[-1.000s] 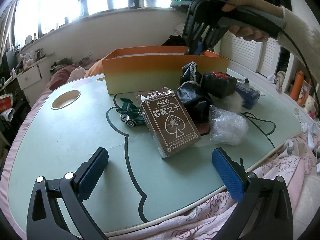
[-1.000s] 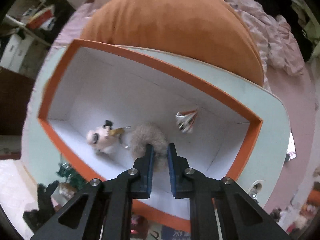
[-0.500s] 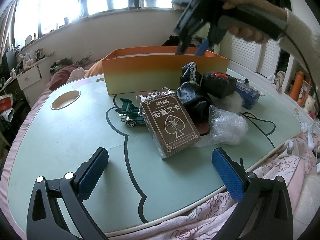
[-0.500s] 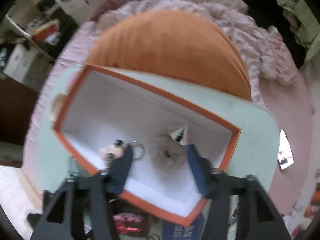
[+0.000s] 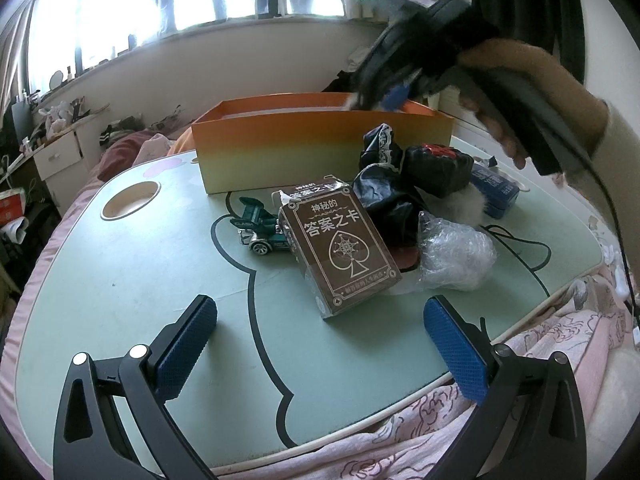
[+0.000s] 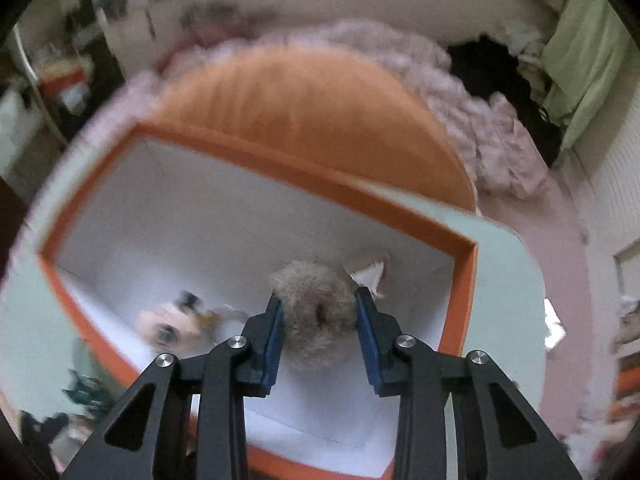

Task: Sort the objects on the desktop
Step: 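Carry the grey pompom out and set it on the table, open right gripper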

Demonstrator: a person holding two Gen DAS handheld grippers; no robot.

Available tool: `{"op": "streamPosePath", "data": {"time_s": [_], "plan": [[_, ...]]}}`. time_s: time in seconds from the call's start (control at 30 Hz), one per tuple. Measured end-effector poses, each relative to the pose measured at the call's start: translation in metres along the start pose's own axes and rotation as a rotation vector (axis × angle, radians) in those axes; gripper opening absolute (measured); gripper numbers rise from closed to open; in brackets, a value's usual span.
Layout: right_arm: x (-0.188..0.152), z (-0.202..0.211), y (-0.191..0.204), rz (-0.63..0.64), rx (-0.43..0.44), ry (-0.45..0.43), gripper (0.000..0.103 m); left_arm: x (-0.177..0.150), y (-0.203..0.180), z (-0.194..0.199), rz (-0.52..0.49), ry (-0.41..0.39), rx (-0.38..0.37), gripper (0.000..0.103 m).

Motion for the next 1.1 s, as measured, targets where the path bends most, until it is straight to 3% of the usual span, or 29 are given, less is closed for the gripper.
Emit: {"op": "streamPosePath", "data": {"time_s": [0.13, 0.2, 0.3, 0.43, 0.53, 0.57, 0.6, 0.77, 0.8, 0.83, 0.9, 1.03, 1.1], "plan": [[0.006, 0.061, 0.008, -0.043, 0.134, -0.196, 0.033, 0.0, 0.0, 0.0, 0.001, -0.001, 0.002, 0.103], [-0.003, 0.088, 0.016, -0.058, 0.209, -0.239, 0.033, 0.0, 0.0, 0.001, 0.001, -0.001, 0.003, 0.103], [-0.036, 0.112, 0.022, -0.082, 0.337, -0.229, 0.033, 0.0, 0.0, 0.001, 0.002, -0.001, 0.003, 0.103], [-0.08, 0.109, 0.024, -0.144, 0.458, -0.172, 0.033, 0.0, 0.0, 0.001, 0.002, -0.002, 0.004, 0.103], [-0.106, 0.098, 0.035, -0.126, 0.475, -0.152, 0.035, 0.0, 0.001, 0.001, 0.003, -0.003, 0.006, 0.103], [-0.108, 0.097, 0.037, -0.12, 0.491, -0.185, 0.035, 0.0, 0.001, 0.001, 0.004, -0.003, 0.006, 0.103], [-0.111, 0.098, 0.038, -0.12, 0.492, -0.21, 0.037, 0.0, 0.001, 0.001, 0.004, -0.003, 0.006, 0.103], [-0.116, 0.136, 0.023, -0.117, 0.439, -0.415, 0.08, 0.0, 0.001, 0.002, 0.005, -0.004, 0.007, 0.103], [-0.122, 0.14, 0.02, -0.107, 0.418, -0.435, 0.094, 0.0, 0.001, 0.002, 0.005, -0.004, 0.008, 0.103], [-0.131, 0.141, 0.017, -0.093, 0.39, -0.443, 0.099, 0.0, 0.001, 0.002, 0.005, -0.005, 0.008, 0.103], [-0.148, 0.131, 0.013, -0.066, 0.345, -0.411, 0.099, 0.001, 0.001, 0.002, 0.005, -0.006, 0.009, 0.103], [-0.18, 0.086, 0.005, -0.046, 0.265, -0.261, 0.099, 0.001, 0.001, 0.002, 0.006, -0.006, 0.01, 0.103], [-0.187, 0.076, 0.006, 0.003, 0.166, -0.276, 0.101, 0.002, 0.0, 0.004, 0.001, -0.011, 0.013, 0.103]]}}
Point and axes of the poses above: each gripper's, at about its wrist camera, not at the fingertips, and z roughly against the way its jaws point, y to its left, x to its top, the point moved 10 cm from there along -z, roughly the way its jaws point, and after that the axes turned 1 degree about -x, right-handed, at the moved point
